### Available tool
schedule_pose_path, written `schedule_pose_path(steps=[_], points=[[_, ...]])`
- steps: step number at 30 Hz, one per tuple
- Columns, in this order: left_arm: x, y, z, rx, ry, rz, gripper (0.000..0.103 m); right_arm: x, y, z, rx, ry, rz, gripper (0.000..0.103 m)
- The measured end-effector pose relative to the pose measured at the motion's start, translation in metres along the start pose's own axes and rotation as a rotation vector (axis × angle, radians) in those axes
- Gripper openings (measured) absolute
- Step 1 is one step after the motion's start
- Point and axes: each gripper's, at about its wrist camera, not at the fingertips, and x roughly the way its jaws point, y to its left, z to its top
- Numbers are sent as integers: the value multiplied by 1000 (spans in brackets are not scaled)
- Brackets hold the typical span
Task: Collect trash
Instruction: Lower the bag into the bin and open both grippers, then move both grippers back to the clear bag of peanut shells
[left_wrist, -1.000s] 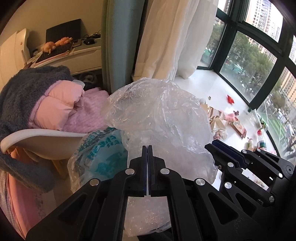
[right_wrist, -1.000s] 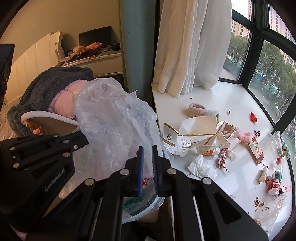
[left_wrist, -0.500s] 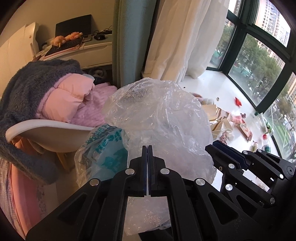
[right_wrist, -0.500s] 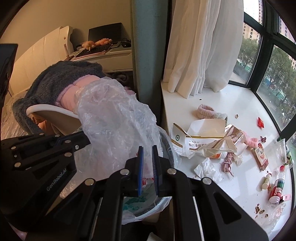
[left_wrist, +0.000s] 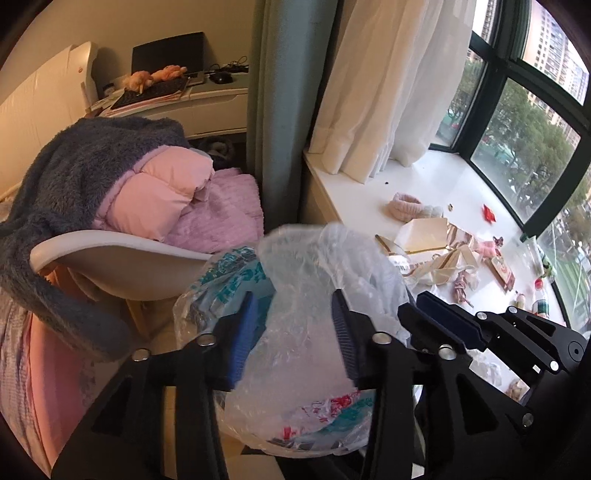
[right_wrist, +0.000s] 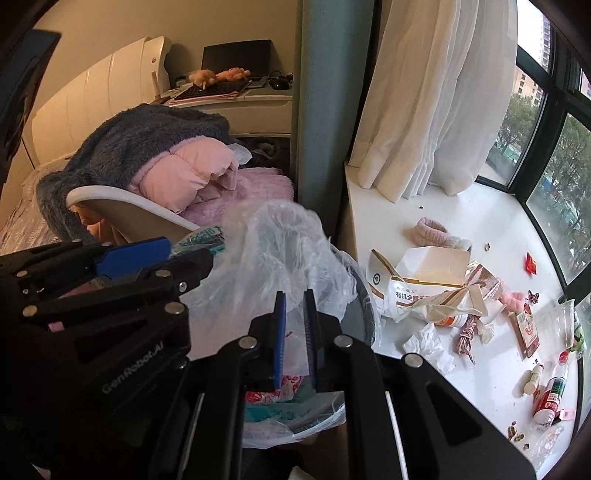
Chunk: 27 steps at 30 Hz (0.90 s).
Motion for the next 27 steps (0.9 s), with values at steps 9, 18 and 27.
schedule_pose_path(steps=[9, 18, 27], points=[[-10, 1, -2, 16, -40, 12, 78, -6, 9, 1, -15, -29, -8, 93], [-18, -2, -12, -34, -50, 5, 79, -22, -7, -16, 31, -25, -48, 93], [-28, -75, -32, 106, -43, -107, 79, -62, -51, -56, 115, -40, -168, 93]])
